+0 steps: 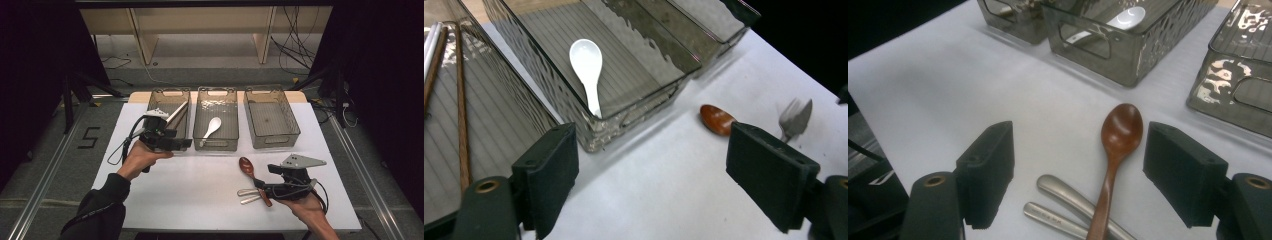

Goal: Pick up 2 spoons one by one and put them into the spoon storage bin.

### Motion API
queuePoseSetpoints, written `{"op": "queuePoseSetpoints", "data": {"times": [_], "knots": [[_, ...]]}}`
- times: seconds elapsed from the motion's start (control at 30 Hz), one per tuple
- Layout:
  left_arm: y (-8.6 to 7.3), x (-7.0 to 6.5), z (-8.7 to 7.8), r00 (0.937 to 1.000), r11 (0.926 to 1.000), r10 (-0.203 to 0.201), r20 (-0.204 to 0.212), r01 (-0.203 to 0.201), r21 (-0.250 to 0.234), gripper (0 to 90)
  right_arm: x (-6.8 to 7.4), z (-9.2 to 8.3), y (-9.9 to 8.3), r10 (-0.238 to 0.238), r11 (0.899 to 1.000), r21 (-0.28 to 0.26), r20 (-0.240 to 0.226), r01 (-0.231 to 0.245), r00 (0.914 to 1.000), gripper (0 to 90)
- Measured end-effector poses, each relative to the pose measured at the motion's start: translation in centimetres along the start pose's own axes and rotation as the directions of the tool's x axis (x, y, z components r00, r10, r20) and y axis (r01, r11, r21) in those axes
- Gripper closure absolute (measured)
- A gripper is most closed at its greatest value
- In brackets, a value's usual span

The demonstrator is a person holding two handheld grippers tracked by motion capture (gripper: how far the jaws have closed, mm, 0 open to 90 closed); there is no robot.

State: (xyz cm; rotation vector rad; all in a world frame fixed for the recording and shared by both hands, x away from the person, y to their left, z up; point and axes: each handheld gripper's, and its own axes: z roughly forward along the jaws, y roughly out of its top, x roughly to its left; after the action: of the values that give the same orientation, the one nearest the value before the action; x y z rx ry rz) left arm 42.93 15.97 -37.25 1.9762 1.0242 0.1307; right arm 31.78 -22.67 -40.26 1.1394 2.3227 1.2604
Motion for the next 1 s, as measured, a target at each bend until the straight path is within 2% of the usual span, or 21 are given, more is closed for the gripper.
{"op": "queuePoseSetpoints", "data": {"times": [0.17, 0.23, 0.3, 0.4, 0.5, 0.6, 0.67, 0.73, 0.93, 1.0], "knots": [[-1.7, -0.7, -1.2, 0.9999, 0.9997, 0.009, -0.008, -0.009, -0.022, 19.0, -0.1, 1.1, 0.8, -0.011, 0.997, 0.071, 0.015, 0.010, 0.9998, 32.2], [-2.8, -1.0, -1.7, 0.9996, 0.9986, 0.017, -0.021, -0.018, -0.049, 18.8, -0.2, 1.5, 1.1, -0.025, 0.996, 0.091, 0.022, 0.022, 0.9995, 33.4], [-3.7, -1.2, -2.1, 0.9995, 0.9985, 0.020, -0.024, -0.021, -0.050, 18.7, -0.4, 2.1, 1.3, -0.043, 0.990, 0.133, 0.036, 0.038, 0.9984, 34.2], [-4.6, -1.4, -2.6, 0.9986, 0.9979, 0.028, -0.045, -0.031, -0.057, 18.0, -0.8, 2.8, 1.5, -0.036, 0.985, 0.171, 0.049, 0.027, 0.9981, 36.2], [-5.4, -1.5, -3.2, 0.9993, 0.9969, 0.010, -0.037, -0.012, -0.078, 17.6, -1.3, 3.7, 1.7, -0.040, 0.973, 0.230, 0.063, 0.024, 0.9972, 38.7], [-6.0, -1.5, -3.4, 0.9989, 0.9974, 0.031, -0.035, -0.034, -0.064, 16.9, -1.6, 4.5, 1.8, -0.033, 0.959, 0.282, 0.070, 0.012, 0.9970, 40.6], [-6.4, -1.4, -3.5, 0.9970, 0.9973, 0.046, -0.061, -0.050, -0.054, 16.4, -1.8, 5.1, 1.7, -0.035, 0.948, 0.317, 0.074, 0.010, 0.9966, 41.8], [-7.0, -1.0, -3.8, 0.9988, 0.9977, 0.012, -0.047, -0.015, -0.066, 16.4, -2.0, 5.4, 1.7, -0.039, 0.940, 0.340, 0.074, 0.012, 0.9965, 43.1], [-8.4, -0.7, -4.7, 0.9989, 0.9971, 0.013, -0.045, -0.016, -0.074, 16.2, -2.6, 6.5, 1.3, -0.019, 0.919, 0.395, 0.062, -0.007, 0.9979, 49.7], [-8.8, -0.7, -4.7, 0.9984, 0.9971, 0.020, -0.054, -0.023, -0.073, 16.1, -2.6, 6.9, 1.2, -0.022, 0.909, 0.418, 0.059, -0.005, 0.9980, 51.8]]}}
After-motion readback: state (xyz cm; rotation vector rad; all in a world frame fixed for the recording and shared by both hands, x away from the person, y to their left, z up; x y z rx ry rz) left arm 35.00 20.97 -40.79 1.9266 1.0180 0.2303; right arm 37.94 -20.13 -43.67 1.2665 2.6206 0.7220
